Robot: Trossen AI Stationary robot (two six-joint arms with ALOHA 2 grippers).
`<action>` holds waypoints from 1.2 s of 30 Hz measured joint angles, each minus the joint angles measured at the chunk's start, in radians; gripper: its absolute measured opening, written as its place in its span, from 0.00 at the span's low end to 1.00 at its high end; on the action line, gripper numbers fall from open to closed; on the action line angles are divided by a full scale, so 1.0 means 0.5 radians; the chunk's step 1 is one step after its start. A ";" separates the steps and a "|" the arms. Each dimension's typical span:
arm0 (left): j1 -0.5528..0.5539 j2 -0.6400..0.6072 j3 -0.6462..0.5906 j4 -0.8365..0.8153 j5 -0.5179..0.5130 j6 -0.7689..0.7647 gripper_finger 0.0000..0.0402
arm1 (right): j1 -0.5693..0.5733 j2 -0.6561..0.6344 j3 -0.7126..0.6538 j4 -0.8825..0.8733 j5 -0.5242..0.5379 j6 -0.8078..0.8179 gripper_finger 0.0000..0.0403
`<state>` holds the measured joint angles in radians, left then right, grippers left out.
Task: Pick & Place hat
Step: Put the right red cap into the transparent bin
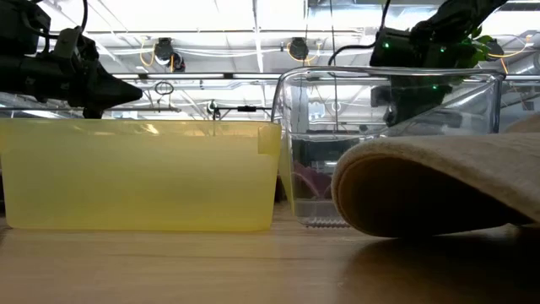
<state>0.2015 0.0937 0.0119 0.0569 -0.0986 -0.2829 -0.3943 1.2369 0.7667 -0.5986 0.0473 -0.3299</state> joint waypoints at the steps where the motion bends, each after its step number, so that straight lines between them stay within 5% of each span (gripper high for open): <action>1: 0.000 0.000 0.000 0.002 -0.001 0.000 0.02 | 0.000 0.000 -0.014 0.018 0.001 0.000 0.49; 27: 0.000 0.000 0.000 0.049 -0.013 -0.002 0.02 | -0.086 0.244 -0.082 0.230 -0.043 -0.048 0.49; 31: 0.000 0.000 0.000 0.044 -0.012 -0.002 0.02 | -0.084 0.243 -0.081 0.223 0.007 -0.115 0.39; 36: 0.000 0.000 0.000 0.044 -0.011 -0.002 0.02 | -0.085 0.171 -0.083 0.211 0.106 -0.152 0.09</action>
<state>0.2013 0.0935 0.0120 0.0788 -0.1043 -0.2840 -0.4366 1.3224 0.7254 -0.4931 0.1003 -0.4061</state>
